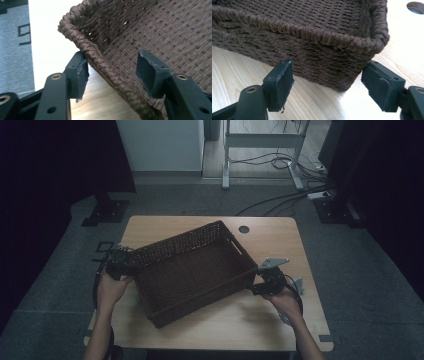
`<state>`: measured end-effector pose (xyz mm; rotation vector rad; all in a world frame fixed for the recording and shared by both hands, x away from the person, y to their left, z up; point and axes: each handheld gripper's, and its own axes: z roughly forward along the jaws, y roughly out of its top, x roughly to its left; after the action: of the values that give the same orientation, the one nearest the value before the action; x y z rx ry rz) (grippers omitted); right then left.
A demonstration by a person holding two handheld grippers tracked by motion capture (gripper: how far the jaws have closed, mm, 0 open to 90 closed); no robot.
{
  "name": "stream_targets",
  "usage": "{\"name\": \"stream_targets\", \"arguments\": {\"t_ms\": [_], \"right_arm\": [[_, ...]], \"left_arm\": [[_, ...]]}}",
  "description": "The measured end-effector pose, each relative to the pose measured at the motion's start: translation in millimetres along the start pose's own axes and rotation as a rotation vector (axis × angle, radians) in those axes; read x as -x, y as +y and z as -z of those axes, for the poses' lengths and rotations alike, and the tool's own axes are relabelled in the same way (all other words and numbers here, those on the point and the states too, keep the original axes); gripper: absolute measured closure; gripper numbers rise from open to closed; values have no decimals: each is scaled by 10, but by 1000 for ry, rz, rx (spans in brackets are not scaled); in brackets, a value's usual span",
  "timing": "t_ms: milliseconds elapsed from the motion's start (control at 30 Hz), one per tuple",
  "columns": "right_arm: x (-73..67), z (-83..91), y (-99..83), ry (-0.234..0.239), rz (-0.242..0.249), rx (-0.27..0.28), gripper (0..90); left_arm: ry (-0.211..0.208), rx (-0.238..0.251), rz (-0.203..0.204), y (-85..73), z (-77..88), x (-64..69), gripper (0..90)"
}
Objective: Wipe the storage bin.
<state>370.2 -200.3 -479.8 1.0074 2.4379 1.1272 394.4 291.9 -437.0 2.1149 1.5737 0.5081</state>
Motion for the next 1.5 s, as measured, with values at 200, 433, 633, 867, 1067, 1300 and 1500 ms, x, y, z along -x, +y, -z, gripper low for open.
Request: {"name": "stream_targets", "arguments": {"t_ms": [200,433,633,867,1067,1300,1500], "right_arm": [[-21,40,-29,23,-3,6,277],[-121,94,-65,44,-2,-3,293],[-263,149,-109,69,13,-5,301],[-400,184,-136,86,26,-10,300],[-487,199,-151,111,30,-11,299],[-611,210,-170,139,44,-10,299],[-730,210,-176,171,63,-14,300]], "left_arm": [[-38,36,-7,-107,112,20,403],[-63,85,26,-201,268,4,393],[-65,113,27,-319,351,-26,408],[-89,154,-29,-397,458,5,443],[-109,141,-11,-439,467,3,444],[-124,89,55,-466,480,13,393],[-135,55,37,-498,478,57,292]]}}
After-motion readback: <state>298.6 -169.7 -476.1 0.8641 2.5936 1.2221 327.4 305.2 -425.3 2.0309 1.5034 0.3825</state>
